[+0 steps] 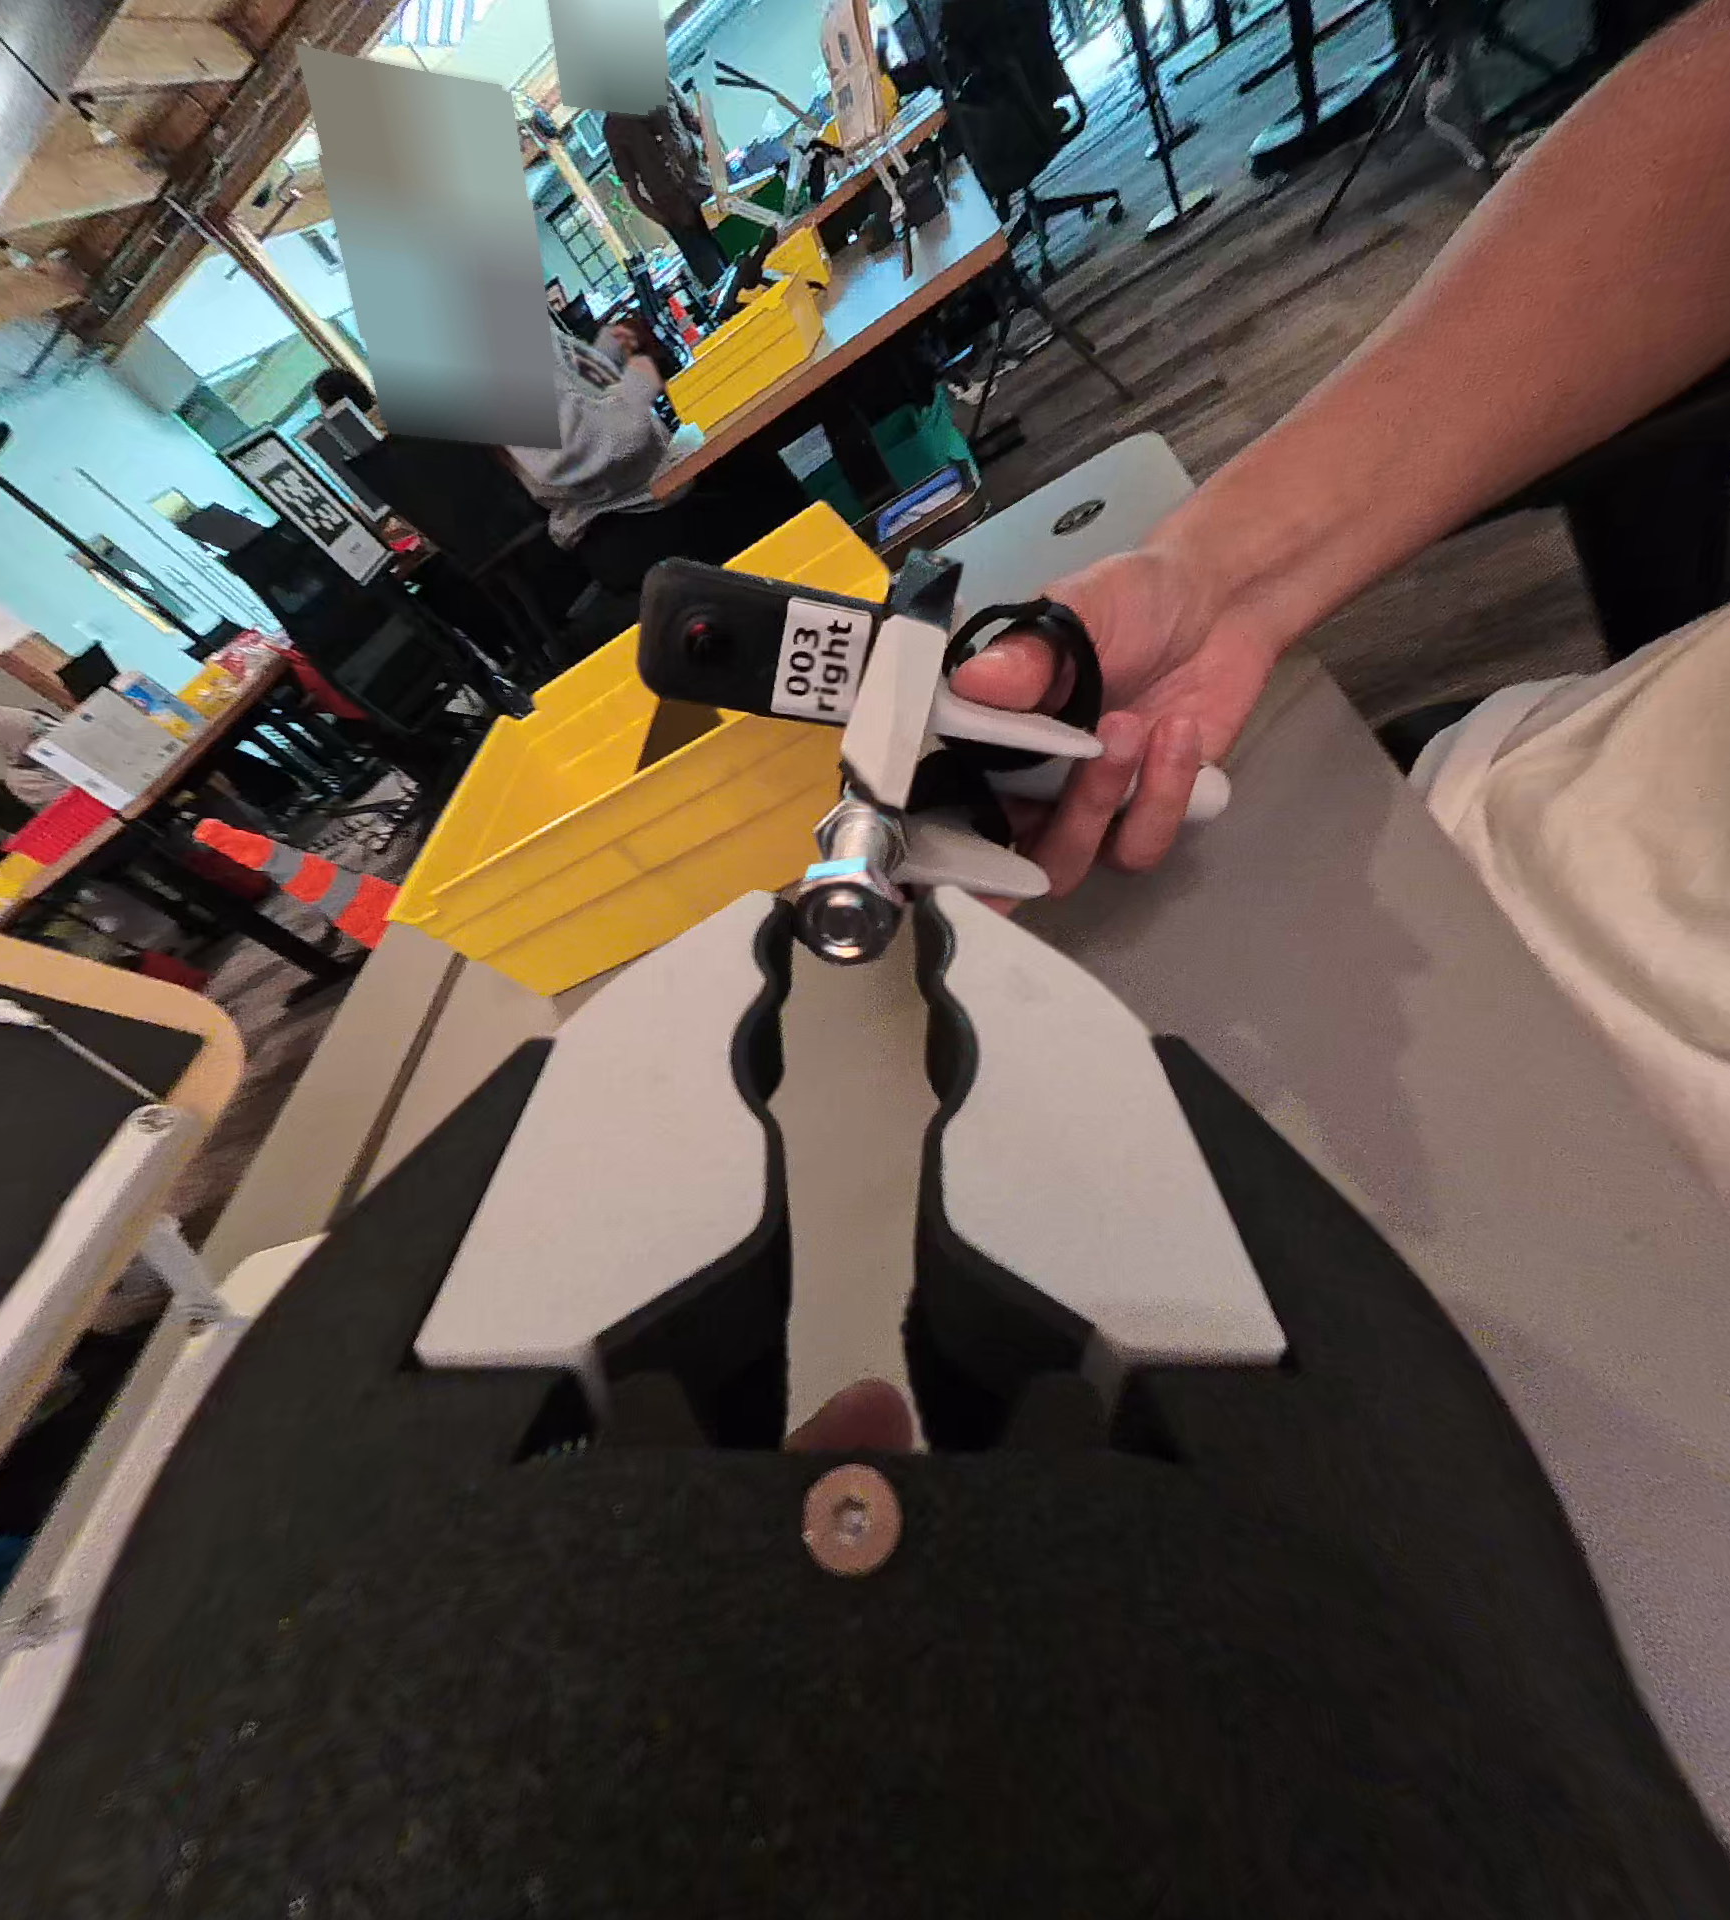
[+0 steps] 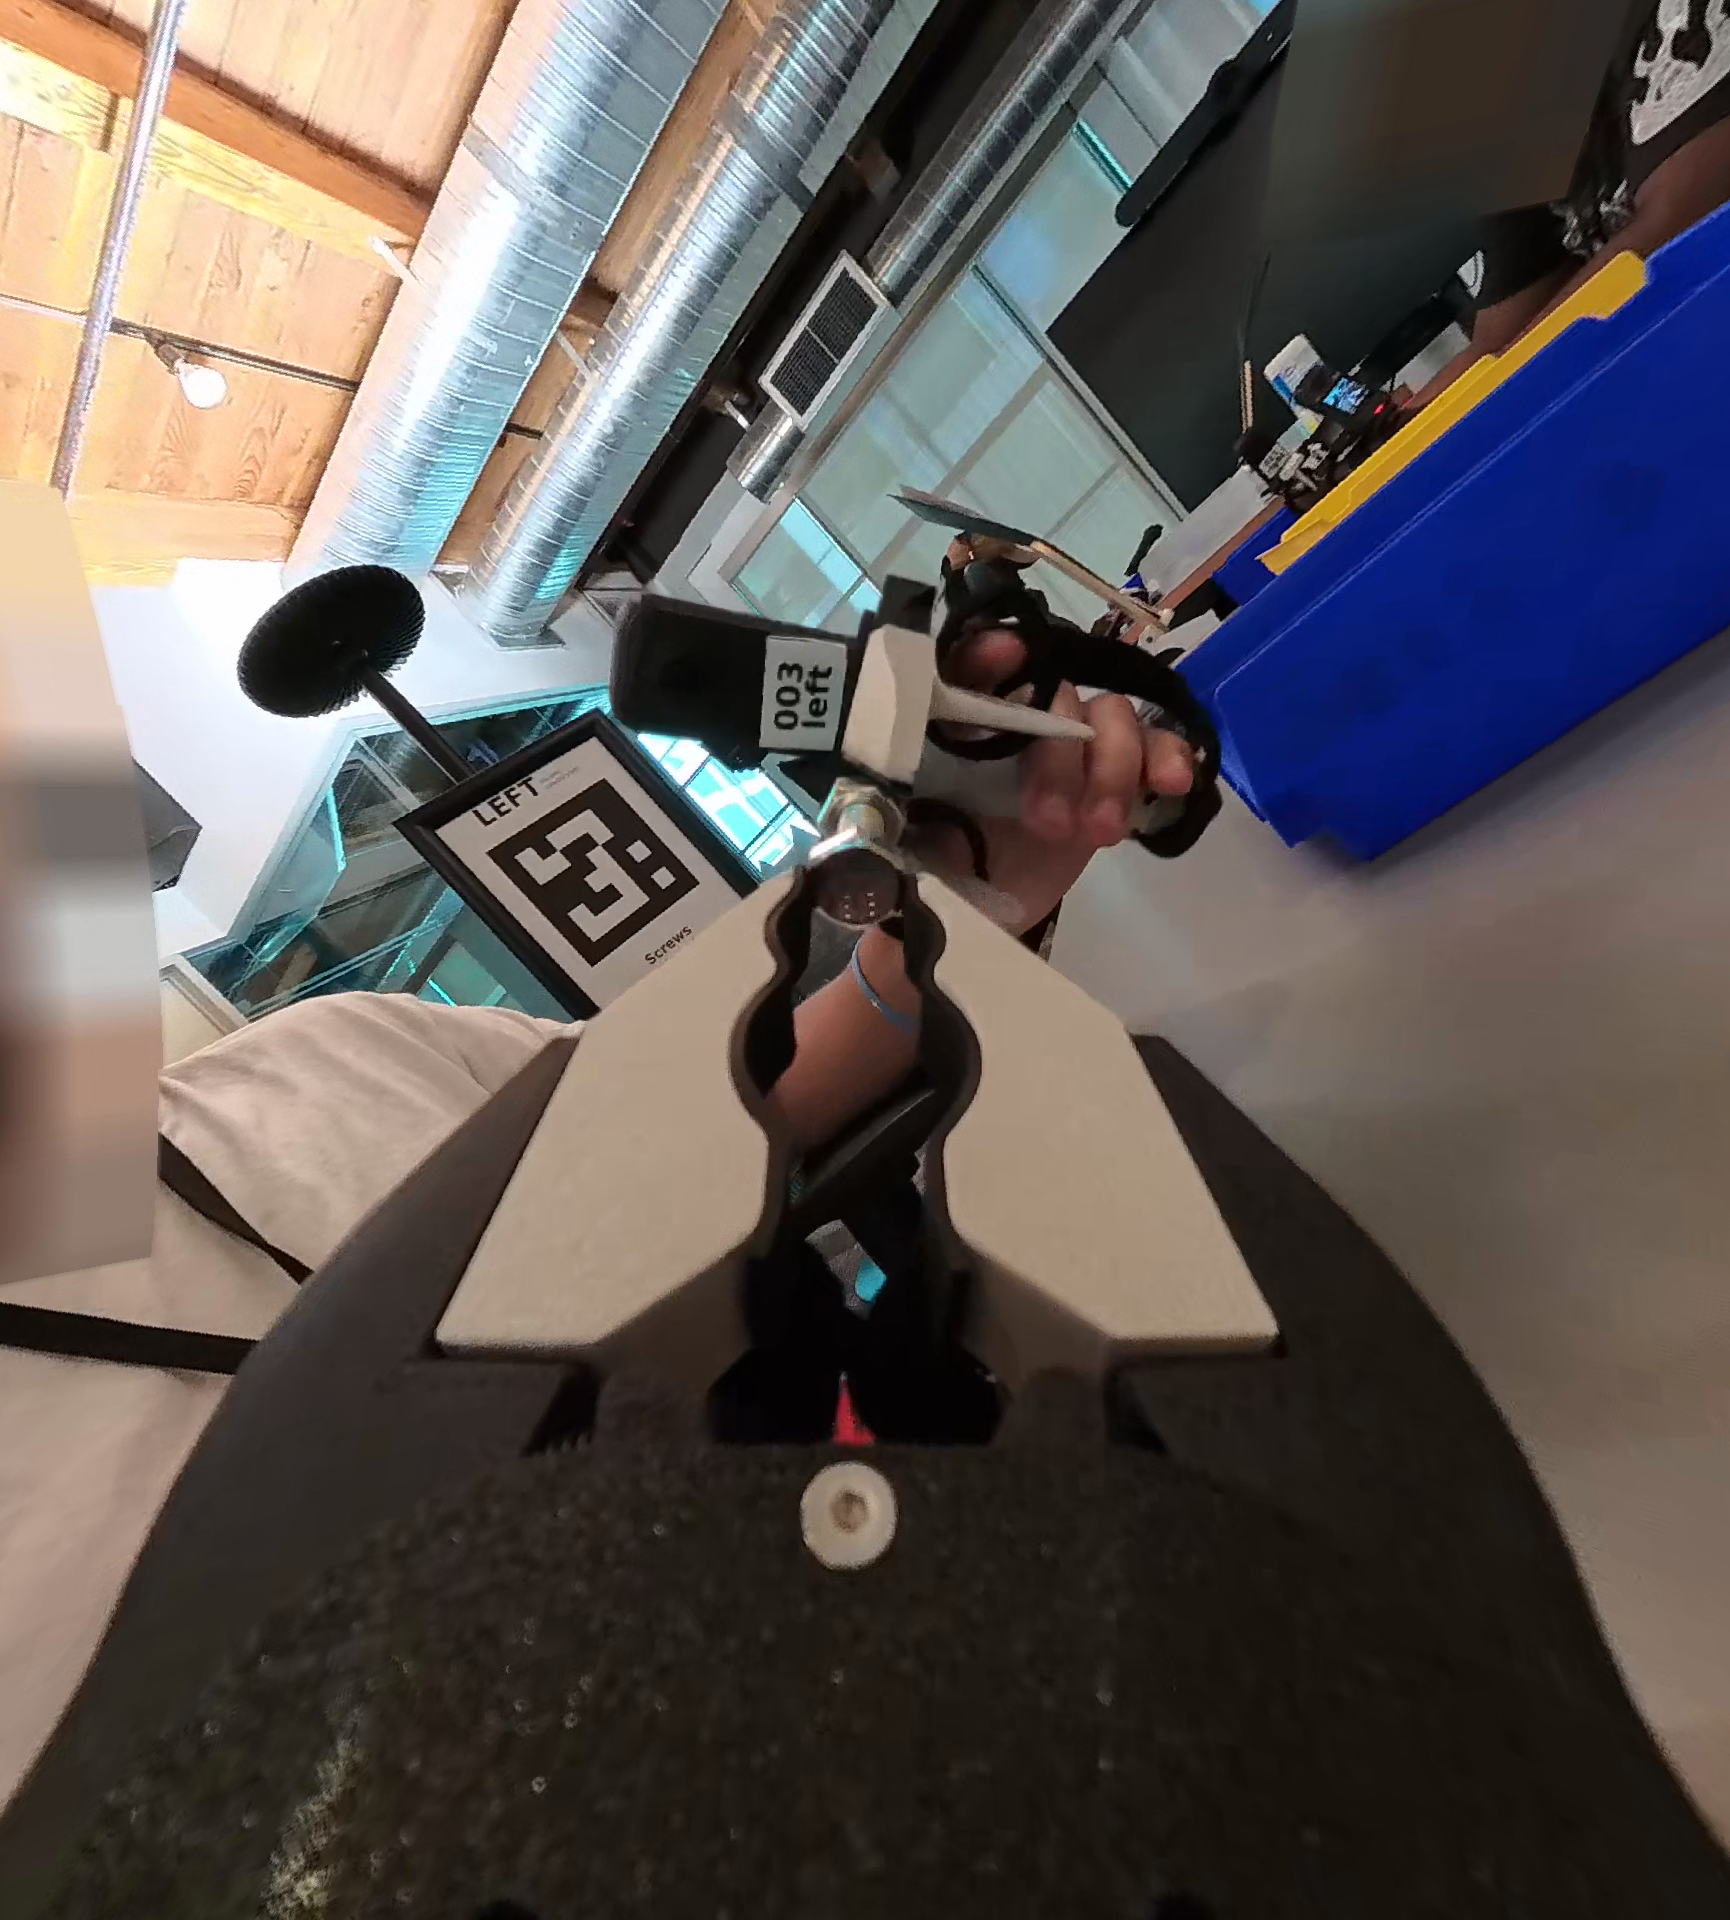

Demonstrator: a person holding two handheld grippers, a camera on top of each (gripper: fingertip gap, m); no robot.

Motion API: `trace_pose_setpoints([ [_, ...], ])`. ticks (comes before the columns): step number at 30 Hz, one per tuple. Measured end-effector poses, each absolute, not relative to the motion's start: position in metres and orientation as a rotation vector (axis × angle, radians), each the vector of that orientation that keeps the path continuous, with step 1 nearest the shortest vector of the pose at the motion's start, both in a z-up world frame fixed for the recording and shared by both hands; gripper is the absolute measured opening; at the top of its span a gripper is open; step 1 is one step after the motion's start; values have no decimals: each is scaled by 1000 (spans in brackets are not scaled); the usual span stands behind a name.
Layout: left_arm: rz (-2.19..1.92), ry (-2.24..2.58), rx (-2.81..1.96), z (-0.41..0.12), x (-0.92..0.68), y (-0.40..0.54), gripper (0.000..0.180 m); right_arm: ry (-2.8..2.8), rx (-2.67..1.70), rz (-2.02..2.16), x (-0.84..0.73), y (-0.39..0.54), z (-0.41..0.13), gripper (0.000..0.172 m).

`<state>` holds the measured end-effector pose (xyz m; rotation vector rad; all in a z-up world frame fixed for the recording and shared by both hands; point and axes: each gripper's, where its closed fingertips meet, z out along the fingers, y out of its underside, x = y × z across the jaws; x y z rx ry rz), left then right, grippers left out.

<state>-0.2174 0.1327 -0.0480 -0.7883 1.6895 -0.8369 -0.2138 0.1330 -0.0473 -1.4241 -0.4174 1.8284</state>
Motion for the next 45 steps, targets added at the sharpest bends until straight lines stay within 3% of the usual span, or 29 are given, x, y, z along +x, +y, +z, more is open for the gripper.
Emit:
trace_pose_setpoints([
  [6, -818, 1629, -878, -44, -215, 137, 19, -421, -1415, 1773, -211, 136, -46, 16],
  [13, -1363, 1416, -1665, -51, -214, 139, 19, -448, -1441, 1634, -209, 142, -52, 16],
  [24, -2111, 921, -2015, -51, -215, 138, 19, -449, -1475, 1590, -209, 145, -57, 17],
  [31, -1940, 1160, -1796, -43, -213, 137, 33, -396, -1444, 1647, -203, 147, -53, 16],
  [34, -1694, 1205, -1580, -40, -212, 155, 53, -371, -1425, 1689, -200, 147, -50, 16],
  [38, -1314, 1289, -1187, -27, -215, 166, 63, -359, -1430, 1714, -200, 147, -51, 17],
  [43, -1015, 1541, -910, -36, -213, 145, 67, -339, -1412, 1764, -200, 146, -49, 17],
  [45, -942, 1618, -832, -42, -212, 136, 60, -324, -1403, 1807, -199, 145, -48, 16],
])
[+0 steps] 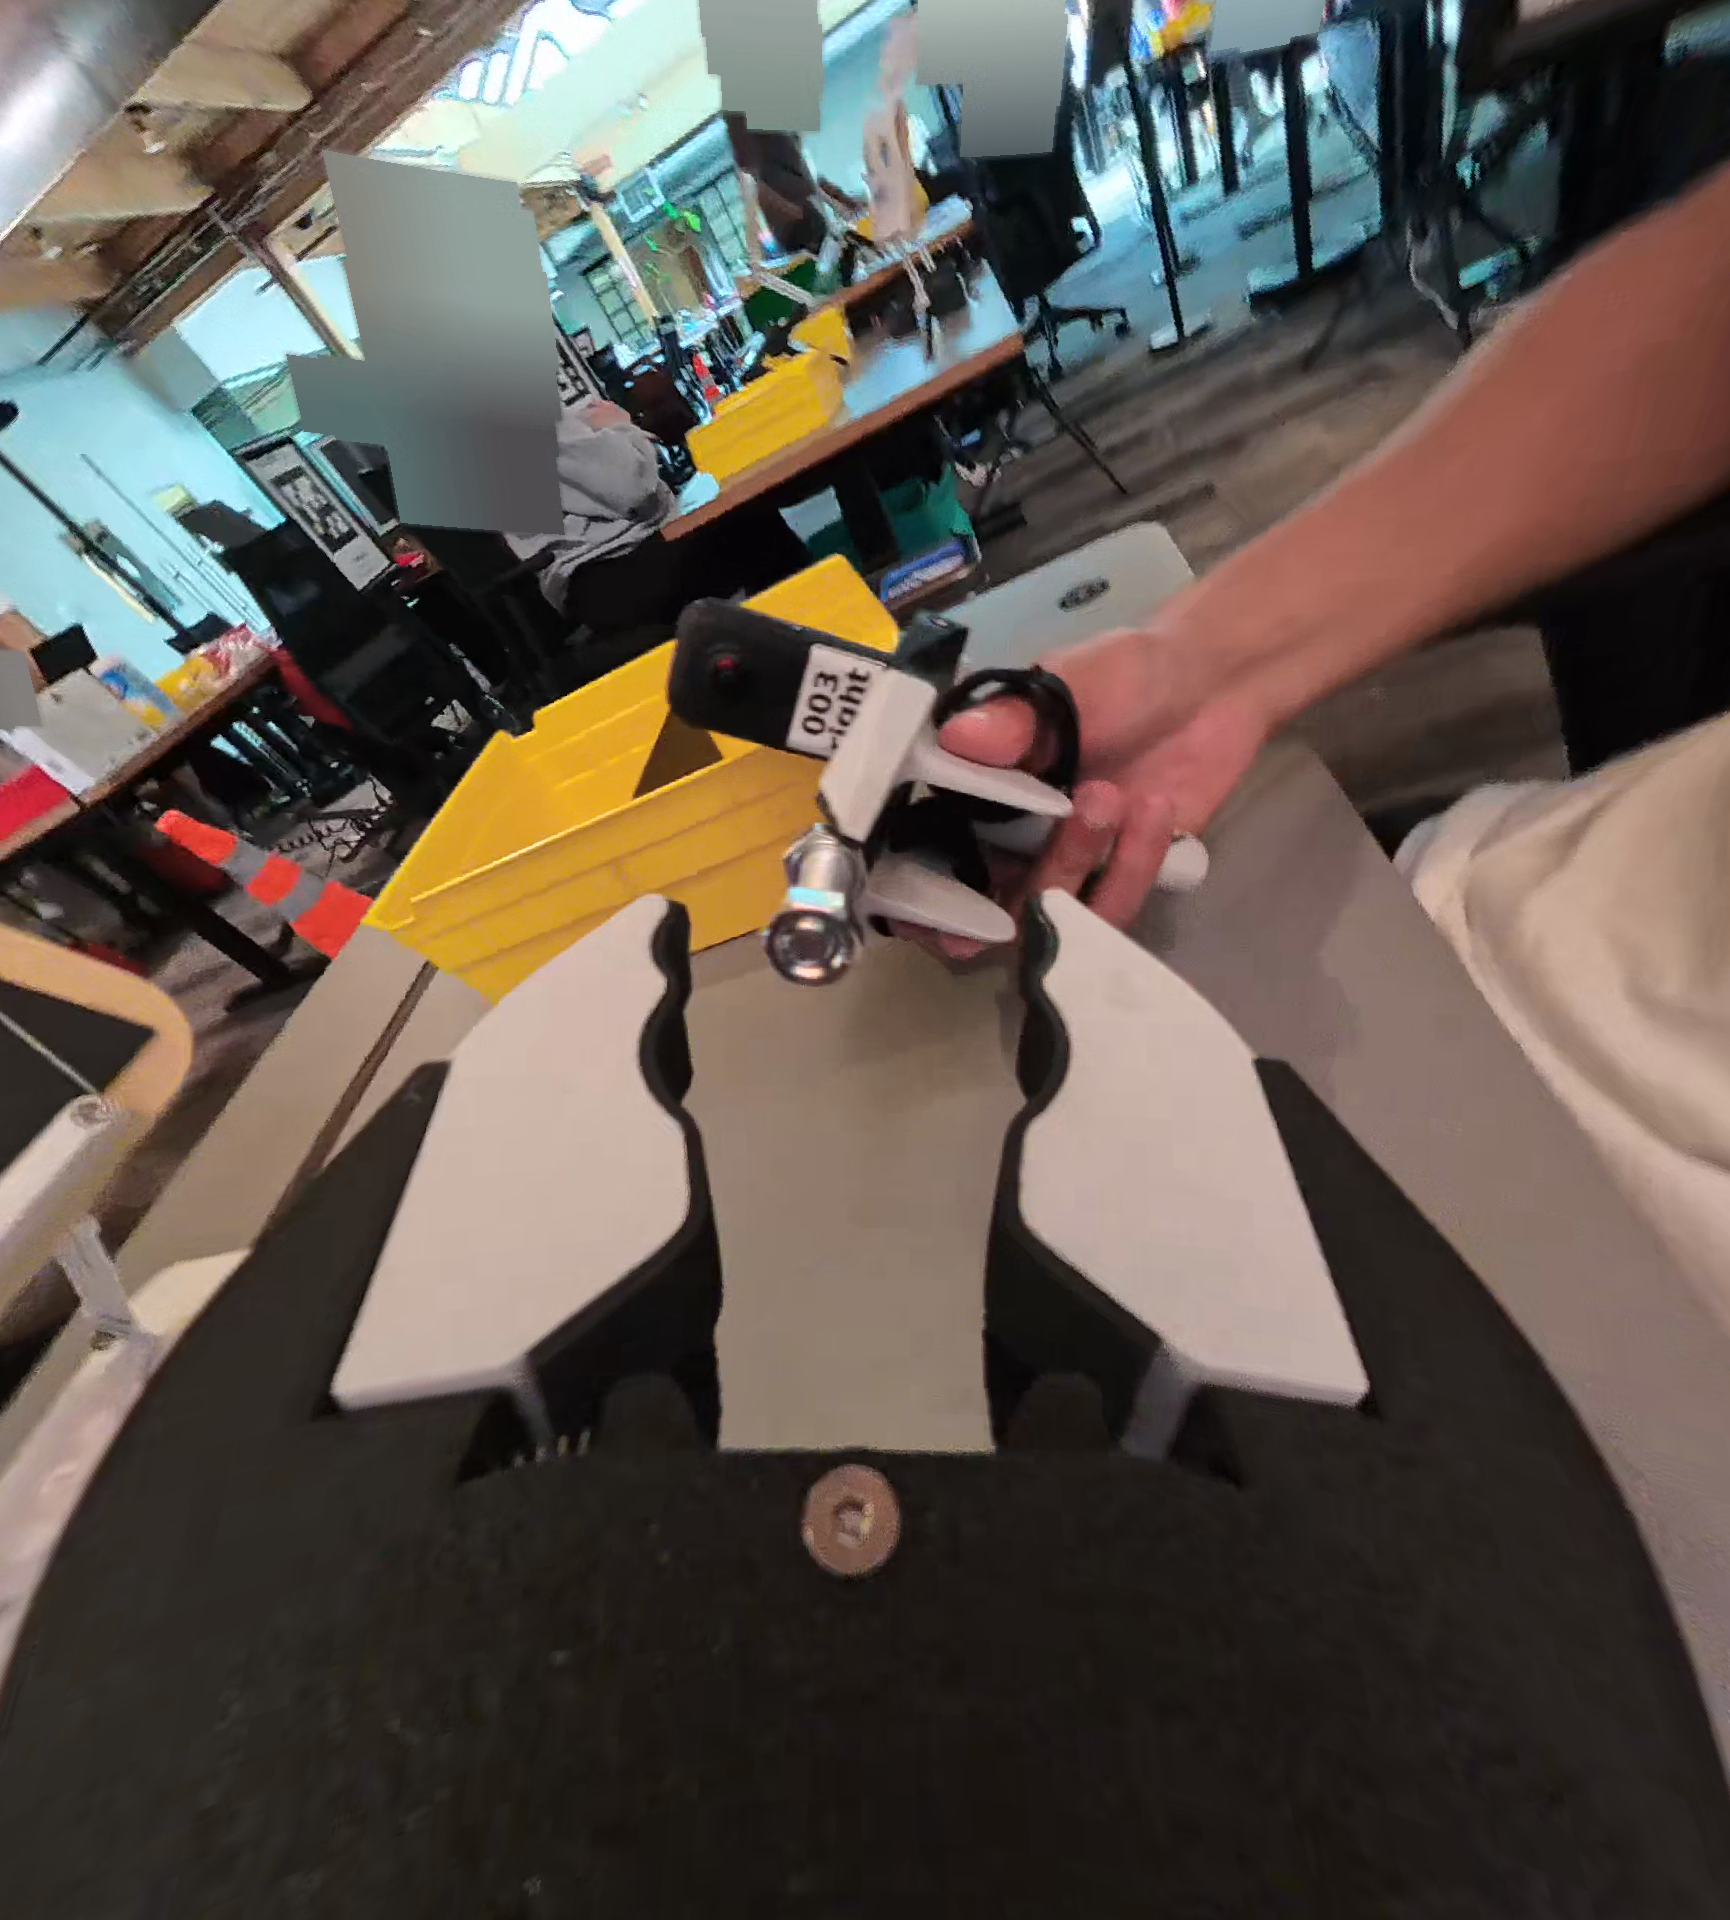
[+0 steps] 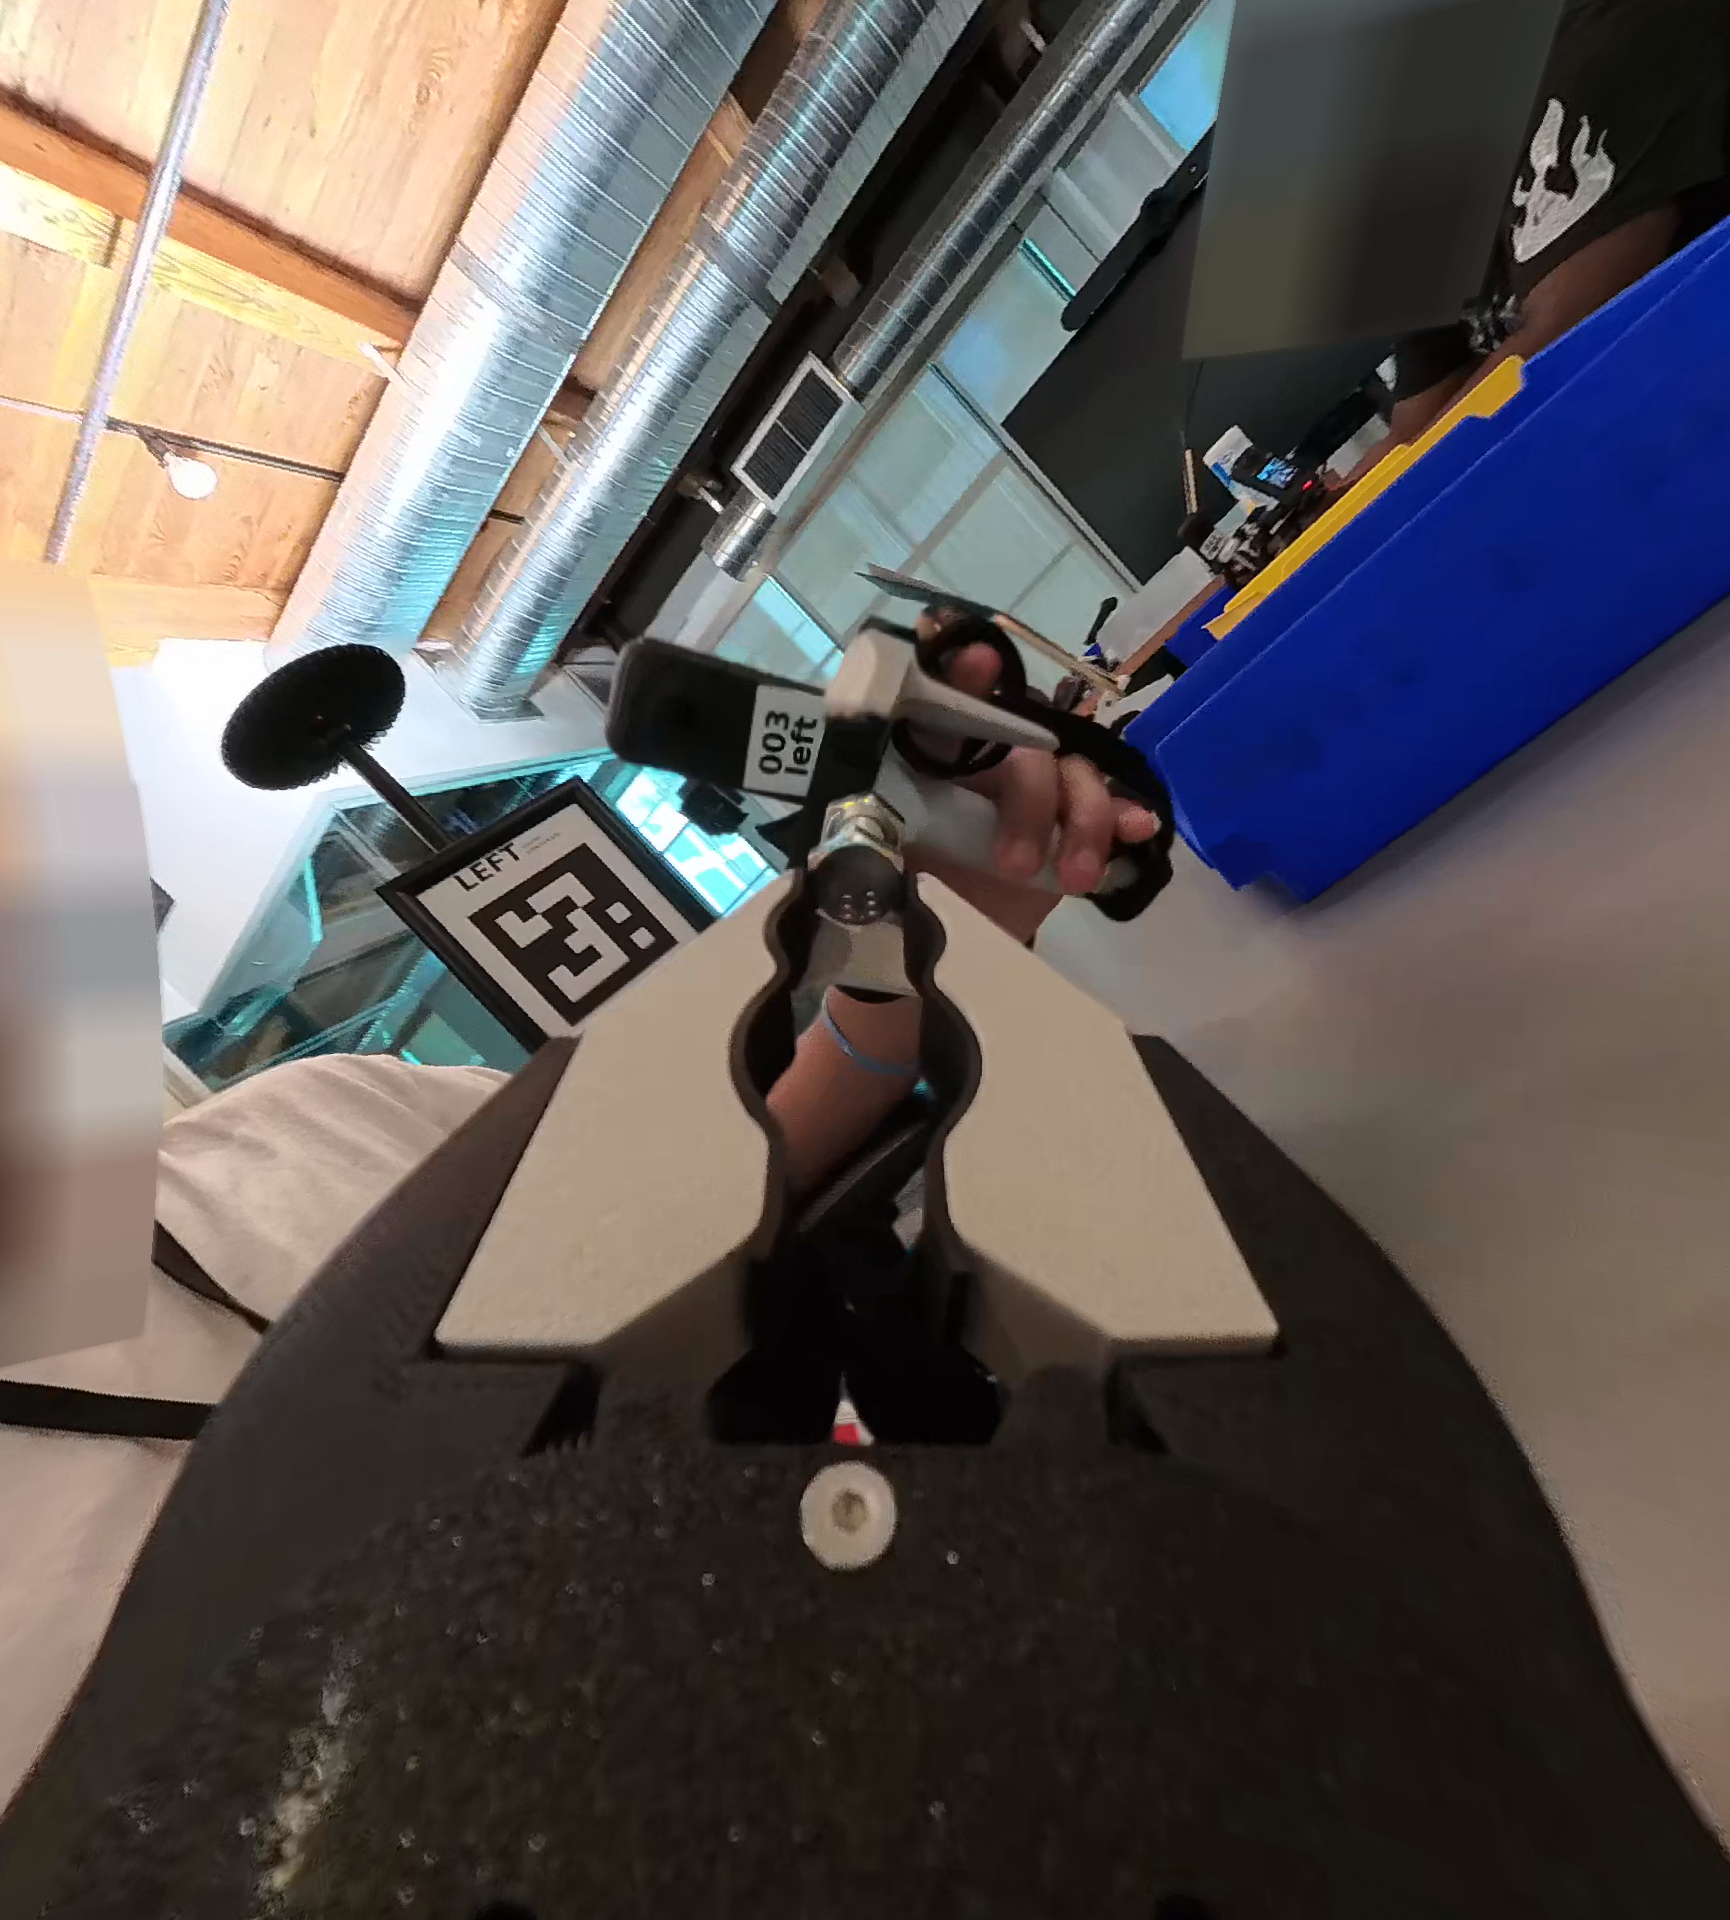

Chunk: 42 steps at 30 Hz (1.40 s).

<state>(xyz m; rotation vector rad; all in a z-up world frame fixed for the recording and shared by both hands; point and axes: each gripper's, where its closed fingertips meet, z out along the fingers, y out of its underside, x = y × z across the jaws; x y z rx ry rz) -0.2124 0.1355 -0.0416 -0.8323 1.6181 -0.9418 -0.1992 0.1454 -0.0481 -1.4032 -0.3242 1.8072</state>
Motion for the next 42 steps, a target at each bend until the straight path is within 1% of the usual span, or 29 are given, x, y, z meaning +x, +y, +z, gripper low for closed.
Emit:
trace_pose_setpoints([
  [3, -834, 1690, -797, -51, -211, 133, 50, -297, -1433, 1878, -201, 144, -51, 16],
  [5, -768, 1708, -783, -54, -210, 135, 40, -285, -1439, 1945, -202, 142, -50, 16],
  [7, -734, 1706, -783, -54, -211, 138, 24, -295, -1450, 1939, -203, 141, -52, 16],
  [8, -733, 1695, -786, -53, -212, 139, 20, -308, -1458, 1928, -204, 141, -53, 16],
  [11, -793, 1651, -826, -48, -213, 137, 19, -320, -1436, 1924, -205, 140, -49, 16],
  [14, -895, 1586, -989, -47, -210, 139, 19, -318, -1423, 1900, -202, 141, -48, 17],
  [20, -1396, 1307, -1669, -44, -209, 139, 19, -337, -1414, 1834, -201, 143, -48, 17],
  [26, -1811, 1040, -2007, -49, -214, 140, 19, -360, -1467, 1796, -206, 143, -55, 17],
  [29, -2017, 909, -2067, -49, -215, 139, 19, -368, -1475, 1788, -207, 143, -56, 17],
  [31, -2078, 871, -2079, -50, -215, 140, 19, -366, -1481, 1785, -207, 143, -57, 17],
  [36, -2079, 932, -2019, -45, -217, 141, 21, -360, -1457, 1802, -206, 142, -53, 17],
  [38, -2105, 1000, -1943, -34, -224, 147, 27, -356, -1445, 1789, -203, 143, -51, 17],
  [42, -2110, 1007, -1753, -11, -241, 174, 27, -317, -1405, 1828, -196, 145, -45, 17],
])
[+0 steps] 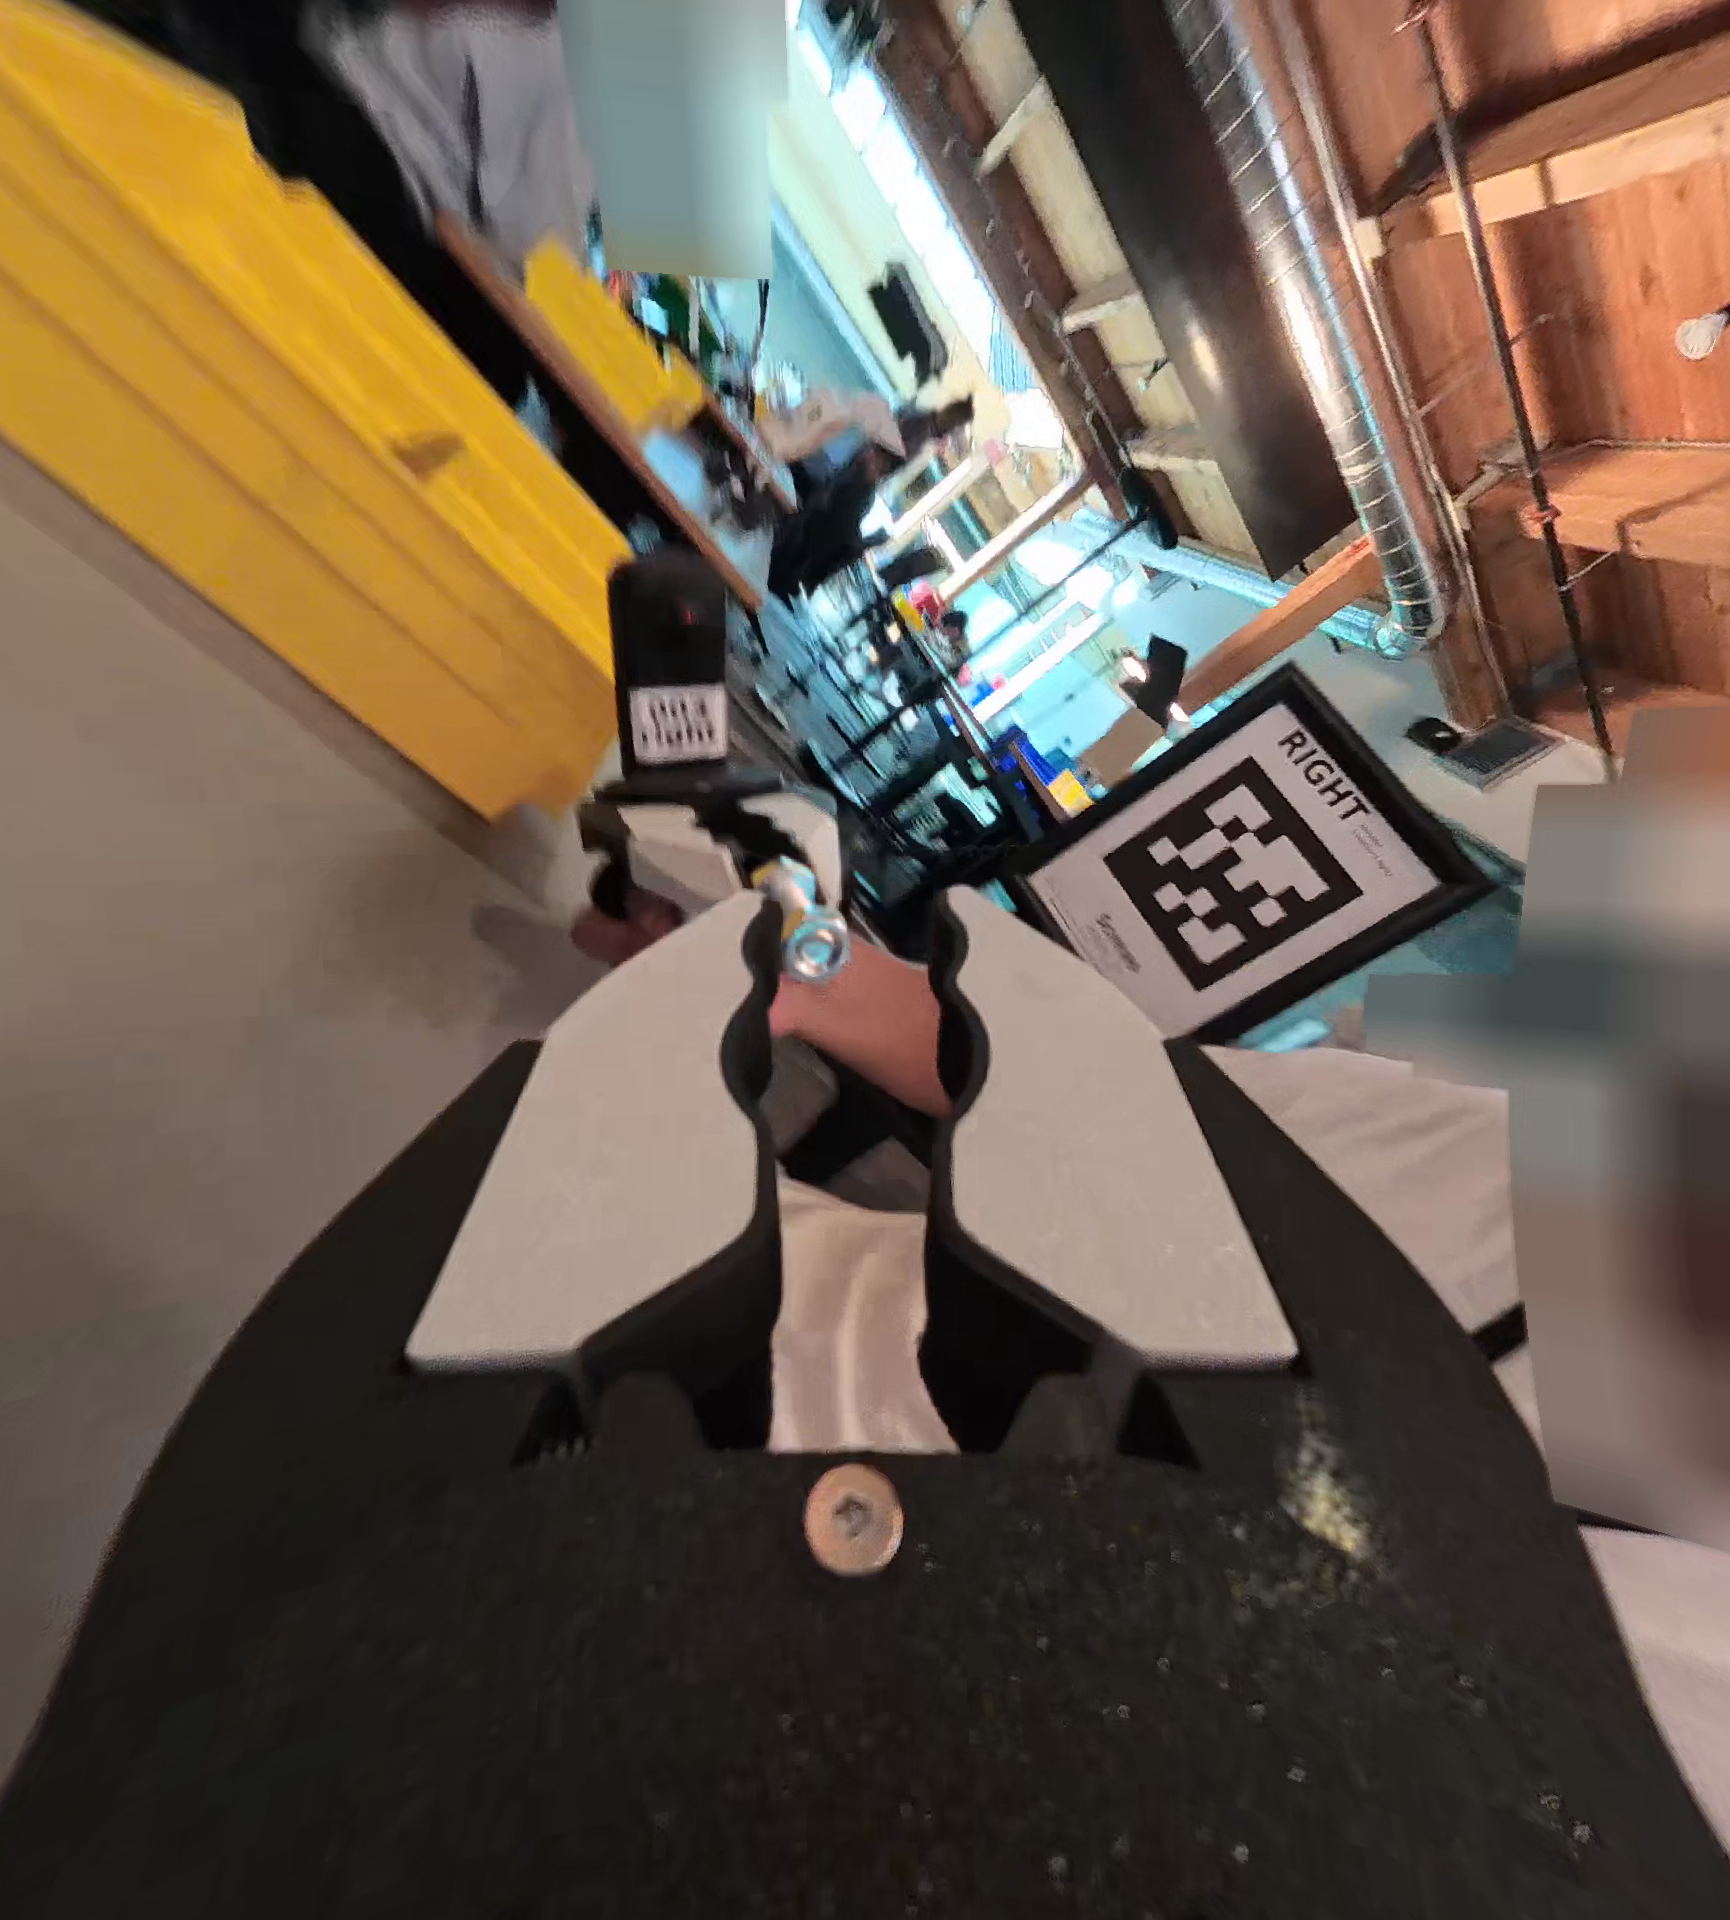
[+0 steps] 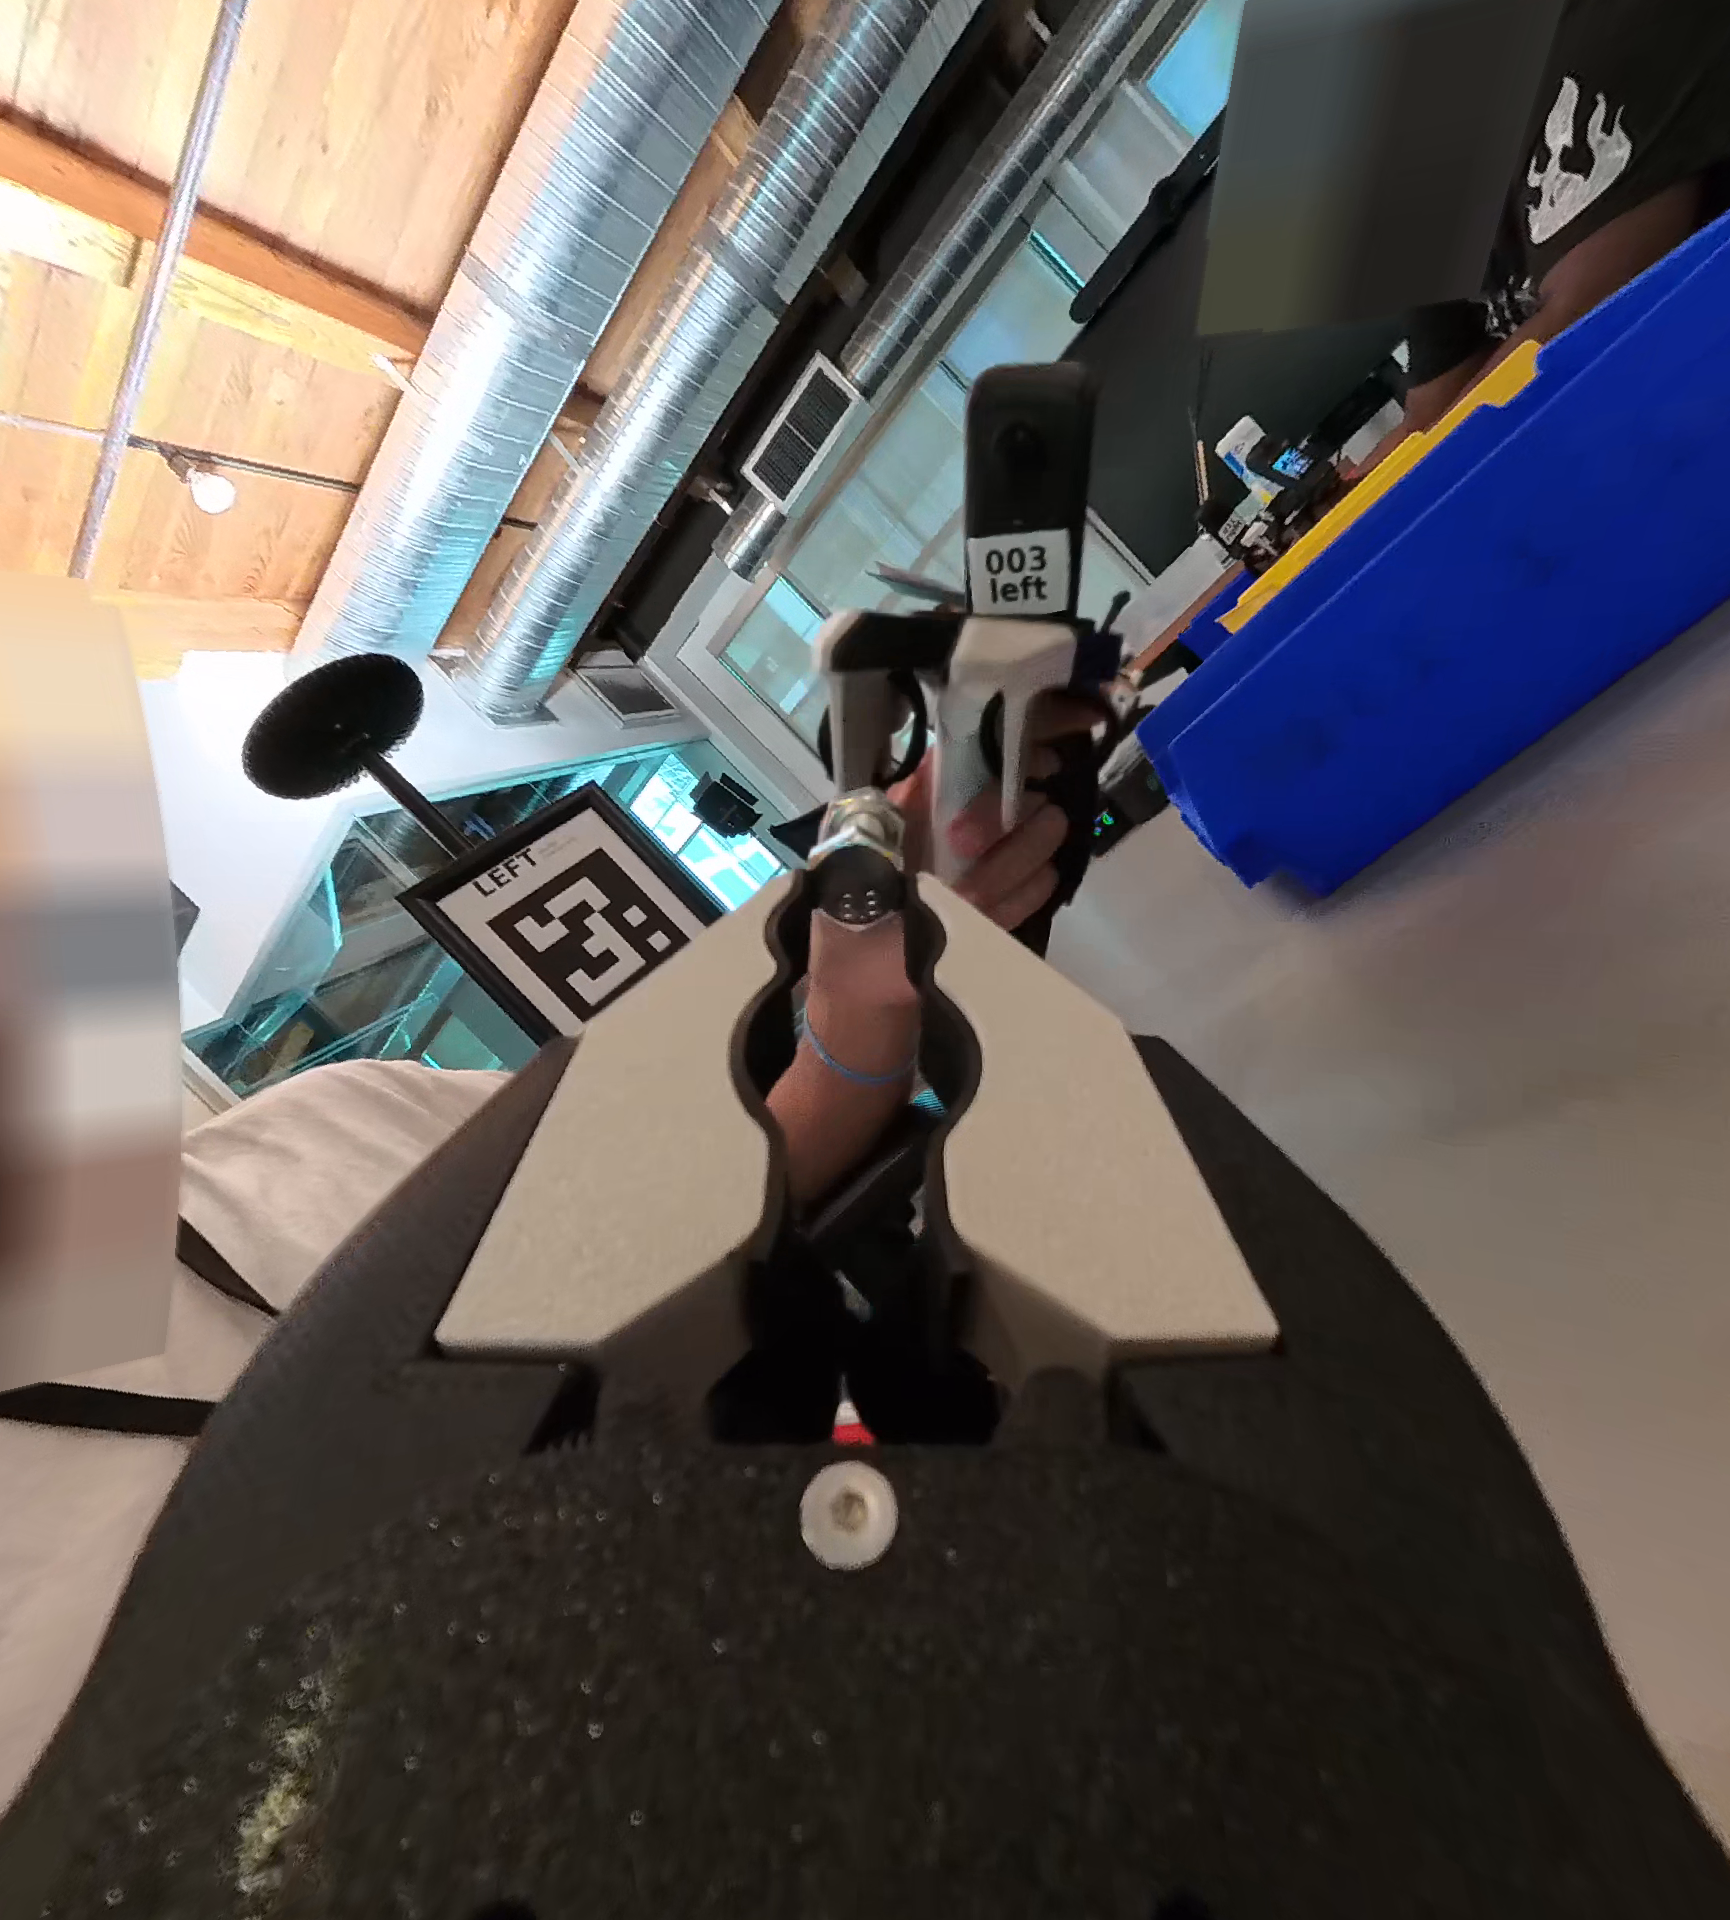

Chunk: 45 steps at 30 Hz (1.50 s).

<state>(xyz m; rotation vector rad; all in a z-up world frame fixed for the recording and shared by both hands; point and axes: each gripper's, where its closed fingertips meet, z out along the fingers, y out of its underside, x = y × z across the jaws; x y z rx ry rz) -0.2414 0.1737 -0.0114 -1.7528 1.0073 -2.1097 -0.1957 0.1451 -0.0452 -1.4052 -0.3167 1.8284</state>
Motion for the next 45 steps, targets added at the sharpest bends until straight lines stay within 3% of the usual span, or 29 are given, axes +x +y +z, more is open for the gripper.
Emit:
trace_pose_setpoints([
  [5, -1767, 1061, -1627, -10, -251, 200, 26, -291, -1392, 1865, -194, 146, -44, 17],
  [9, -1259, 1238, -1447, -10, -247, 202, 27, -293, -1393, 1876, -195, 145, -44, 17],
  [12, -916, 1185, -1191, 1, -240, 205, 64, -291, -1390, 1888, -196, 144, -44, 17],
  [13, -881, 1129, -1112, 7, -238, 200, 66, -290, -1389, 1889, -196, 144, -44, 17],
  [16, -873, 1307, -964, -2, -228, 164, 40, -287, -1385, 1893, -195, 144, -43, 16],
  [19, -928, 1386, -1030, -7, -221, 149, 80, -285, -1384, 1903, -194, 144, -43, 16],
  [22, -934, 1536, -993, -18, -224, 133, 62, -289, -1394, 1915, -195, 144, -44, 16],
  [25, -711, 1654, -945, -40, -223, 136, 61, -304, -1409, 1938, -200, 141, -46, 16],
  [31, -575, 1691, -883, -50, -219, 133, 21, -328, -1446, 1934, -206, 139, -52, 16],
  [34, -608, 1654, -914, -48, -218, 135, 18, -325, -1445, 1925, -205, 140, -51, 16],
  [38, -805, 1566, -1129, -46, -213, 139, 18, -334, -1444, 1881, -202, 142, -51, 17],
  [45, -1665, 1116, -1788, -37, -212, 146, 14, -444, -1440, 1711, -210, 139, -53, 16],
])
